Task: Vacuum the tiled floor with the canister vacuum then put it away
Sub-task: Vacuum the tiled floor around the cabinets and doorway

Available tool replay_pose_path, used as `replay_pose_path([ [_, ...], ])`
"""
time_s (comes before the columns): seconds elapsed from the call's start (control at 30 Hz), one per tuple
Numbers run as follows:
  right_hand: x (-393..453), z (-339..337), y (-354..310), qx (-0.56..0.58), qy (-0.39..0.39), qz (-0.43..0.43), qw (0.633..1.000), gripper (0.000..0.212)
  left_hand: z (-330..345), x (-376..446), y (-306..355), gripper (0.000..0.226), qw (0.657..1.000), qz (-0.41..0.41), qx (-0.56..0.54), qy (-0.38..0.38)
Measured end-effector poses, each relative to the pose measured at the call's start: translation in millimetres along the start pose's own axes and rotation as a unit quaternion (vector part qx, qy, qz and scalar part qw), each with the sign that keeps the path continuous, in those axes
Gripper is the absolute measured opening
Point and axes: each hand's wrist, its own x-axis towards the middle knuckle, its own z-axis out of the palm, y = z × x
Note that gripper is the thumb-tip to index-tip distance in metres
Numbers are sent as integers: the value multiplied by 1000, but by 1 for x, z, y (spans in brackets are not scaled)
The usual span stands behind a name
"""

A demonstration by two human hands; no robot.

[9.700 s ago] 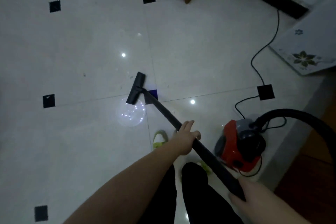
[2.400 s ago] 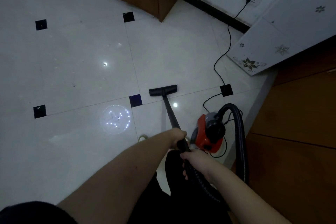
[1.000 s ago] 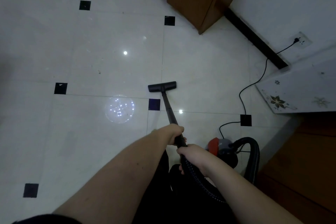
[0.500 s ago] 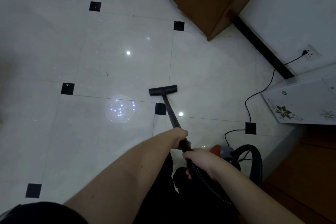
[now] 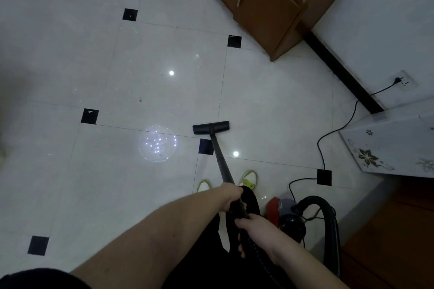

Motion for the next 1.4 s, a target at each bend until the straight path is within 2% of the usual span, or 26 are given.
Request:
replay_pose_path([
  [0.07, 4, -7, -11, 17, -5, -12, 1000, 23, 0, 3, 16, 14, 1000, 5, 11, 5],
  [0.17, 9, -22, -39, 4, -5, -29, 1000, 14, 1, 7, 47, 30, 1000, 23, 6, 4],
  [0.43, 33, -52, -117, -29, -5, -33, 999, 22, -8, 23, 131, 41, 998, 36, -38, 32],
  [0.7, 45, -84, -184, -23, -29, -34, 999, 13, -8, 38, 198, 42, 993, 57, -76, 72],
  [0.87, 46, -94, -205, -48, -40, -47, 997, 20, -11, 39, 220, 42, 992, 57, -92, 72],
  [1.07, 36, -120, -190, -110, -32, -39, 993, 25, 14, 32, 206, 43, 988, 56, -138, 38],
  [1.3, 8, -163, -121, -224, -44, -10, 974, 12, 81, 27, 128, 39, 971, 10, -238, 9],
  [1.4, 1, -168, -95, -259, -55, 2, 964, 18, 99, 26, 92, 41, 962, -11, -271, 16],
])
